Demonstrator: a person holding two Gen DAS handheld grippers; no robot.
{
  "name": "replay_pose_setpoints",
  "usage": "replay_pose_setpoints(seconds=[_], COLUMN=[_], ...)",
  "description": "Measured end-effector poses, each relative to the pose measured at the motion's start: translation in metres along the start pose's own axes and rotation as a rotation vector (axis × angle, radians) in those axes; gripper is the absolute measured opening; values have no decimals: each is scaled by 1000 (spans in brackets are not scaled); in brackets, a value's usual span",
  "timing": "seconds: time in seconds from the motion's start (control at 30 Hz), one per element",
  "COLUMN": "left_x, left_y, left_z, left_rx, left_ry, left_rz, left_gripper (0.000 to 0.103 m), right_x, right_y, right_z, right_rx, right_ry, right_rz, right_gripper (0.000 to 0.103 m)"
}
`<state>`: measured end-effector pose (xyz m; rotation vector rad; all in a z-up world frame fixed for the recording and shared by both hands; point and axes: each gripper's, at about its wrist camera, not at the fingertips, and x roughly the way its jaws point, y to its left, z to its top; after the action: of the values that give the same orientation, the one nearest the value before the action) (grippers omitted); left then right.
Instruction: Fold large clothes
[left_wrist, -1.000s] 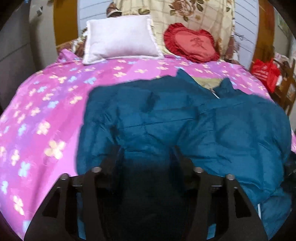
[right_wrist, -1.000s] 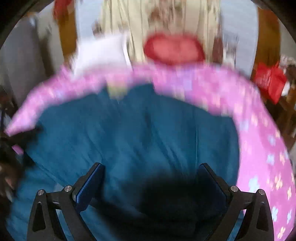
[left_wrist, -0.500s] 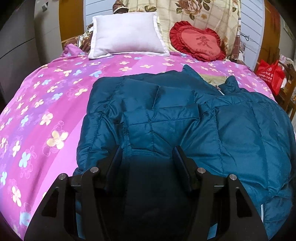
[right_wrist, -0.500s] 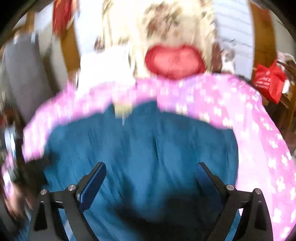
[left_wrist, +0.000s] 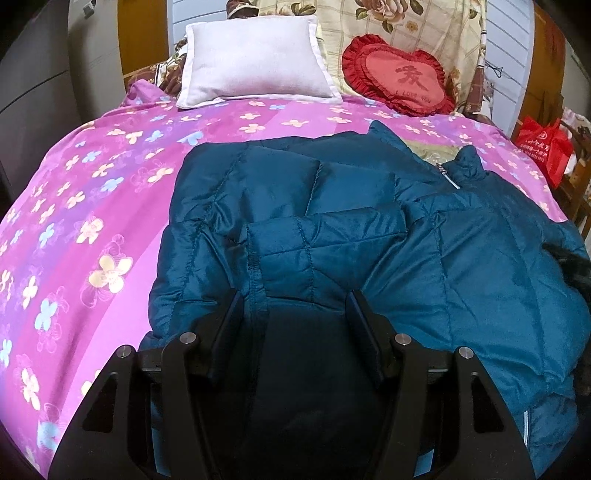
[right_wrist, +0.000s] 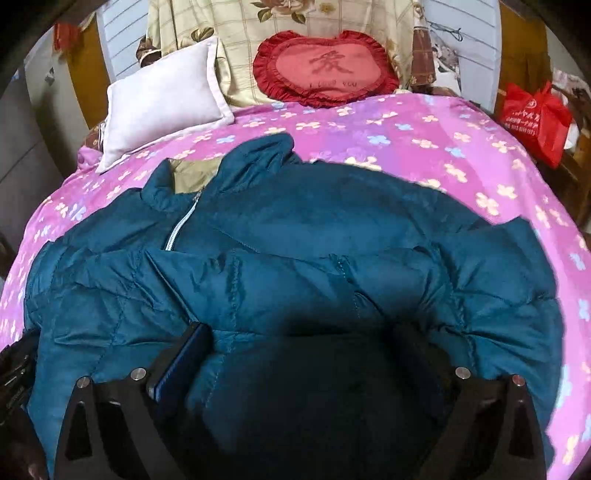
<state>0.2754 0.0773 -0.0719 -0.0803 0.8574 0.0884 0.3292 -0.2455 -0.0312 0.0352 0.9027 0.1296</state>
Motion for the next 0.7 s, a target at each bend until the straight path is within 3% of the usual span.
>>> replay_pose_setpoints(seconds=[0.2,0.27,0.33,0.4,0.6,0.67,0.7], left_x=[1,1,0,0,-2,-11,-21], left_y=[0,0,0,0,0,1,1], left_z=[0,1,0,0,0,-1,-3], left_rx=[-1,0,-1,0,5,37,56], left_ry=[3,3,2,4,2,2,-6], left_rz=[4,5,4,5,2,1,4], left_gripper=[59,59,59,59,59,59,59], right_x=[-66,-64,-36,-33,-76,-86,-89], right_y=[-1,0,1,-2,-2,-2,0], right_z=[-33,-50,-70,-75,-94,-114,-131], right_rx=[44,51,20,25,43,42,25], right_ry=[-154,-116,-13,-32,-55,4,75], right_rz=[35,45,18,35,-10,-8,-14], right_gripper=[97,103,103,103,103,103,103])
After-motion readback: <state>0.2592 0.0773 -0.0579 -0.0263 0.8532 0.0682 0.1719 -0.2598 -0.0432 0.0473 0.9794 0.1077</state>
